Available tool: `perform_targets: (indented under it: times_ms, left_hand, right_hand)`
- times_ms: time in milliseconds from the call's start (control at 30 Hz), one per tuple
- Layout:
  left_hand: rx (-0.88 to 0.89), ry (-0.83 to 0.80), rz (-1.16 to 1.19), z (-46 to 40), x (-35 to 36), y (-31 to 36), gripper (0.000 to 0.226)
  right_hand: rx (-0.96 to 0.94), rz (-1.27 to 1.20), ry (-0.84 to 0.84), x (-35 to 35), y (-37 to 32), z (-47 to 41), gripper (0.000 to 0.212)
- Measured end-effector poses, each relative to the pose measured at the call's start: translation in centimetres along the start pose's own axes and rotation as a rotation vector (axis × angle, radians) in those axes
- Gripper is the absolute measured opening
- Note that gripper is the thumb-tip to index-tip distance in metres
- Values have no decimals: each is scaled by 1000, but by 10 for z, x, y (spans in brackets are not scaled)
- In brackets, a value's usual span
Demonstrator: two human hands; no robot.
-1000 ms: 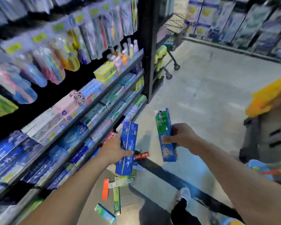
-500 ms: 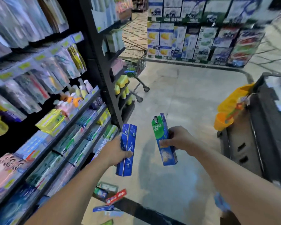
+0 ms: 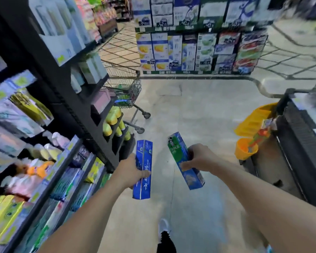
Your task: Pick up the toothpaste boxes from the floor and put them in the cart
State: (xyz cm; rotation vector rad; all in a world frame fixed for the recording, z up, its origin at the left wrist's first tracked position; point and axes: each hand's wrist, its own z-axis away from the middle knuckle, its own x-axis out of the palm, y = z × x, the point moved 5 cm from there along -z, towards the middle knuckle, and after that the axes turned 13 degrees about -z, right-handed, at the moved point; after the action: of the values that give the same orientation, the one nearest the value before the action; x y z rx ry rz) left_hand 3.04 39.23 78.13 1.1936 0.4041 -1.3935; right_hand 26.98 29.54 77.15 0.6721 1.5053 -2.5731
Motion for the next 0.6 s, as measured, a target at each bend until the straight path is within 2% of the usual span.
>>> perform_targets:
  times_ms: [300,600]
  left_hand:
    - [62,-23,-82,-182,-98,13,48]
    - [38,-60,0,-339,-147,47,50]
  right_hand:
    - [36,-184,55,-34,-94,-155,29]
    - [54,-277,-14,-82,-131,-311,28]
